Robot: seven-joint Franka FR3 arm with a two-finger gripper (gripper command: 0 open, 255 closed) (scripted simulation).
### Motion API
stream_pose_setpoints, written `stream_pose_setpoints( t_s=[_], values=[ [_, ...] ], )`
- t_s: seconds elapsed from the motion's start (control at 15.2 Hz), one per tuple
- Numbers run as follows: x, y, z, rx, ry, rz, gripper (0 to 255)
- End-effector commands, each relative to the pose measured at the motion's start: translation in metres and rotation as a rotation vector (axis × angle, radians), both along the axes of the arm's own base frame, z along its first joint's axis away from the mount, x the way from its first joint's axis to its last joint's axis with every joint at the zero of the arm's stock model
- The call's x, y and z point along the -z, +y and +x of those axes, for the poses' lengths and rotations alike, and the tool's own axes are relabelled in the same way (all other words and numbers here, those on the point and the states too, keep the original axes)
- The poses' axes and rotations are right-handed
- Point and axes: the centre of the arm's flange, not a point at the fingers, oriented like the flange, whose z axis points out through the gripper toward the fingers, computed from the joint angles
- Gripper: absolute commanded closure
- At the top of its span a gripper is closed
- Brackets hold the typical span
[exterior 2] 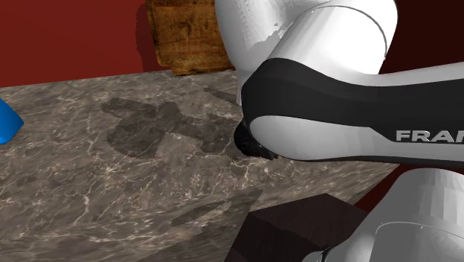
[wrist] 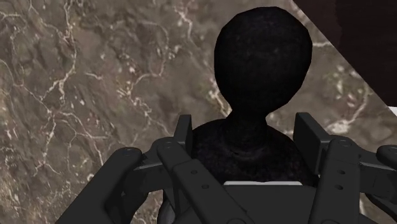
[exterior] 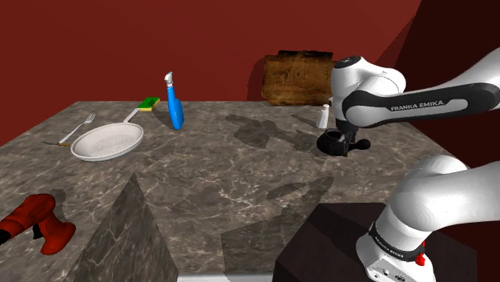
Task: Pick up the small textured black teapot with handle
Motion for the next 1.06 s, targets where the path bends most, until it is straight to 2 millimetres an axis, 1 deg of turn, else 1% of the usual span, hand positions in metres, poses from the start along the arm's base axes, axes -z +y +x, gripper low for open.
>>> stream_pose_setpoints(
  t_s=[0.0,0.86,0.99],
  values=[
    [-0.008,0.0,0.0,0.0,0.001,0.0,255],
    [-0.076,0.0,0.0,0.0,0.001,0.0,255],
    [-0.077,0.0,0.0,0.0,0.001,0.0,255]
  ],
)
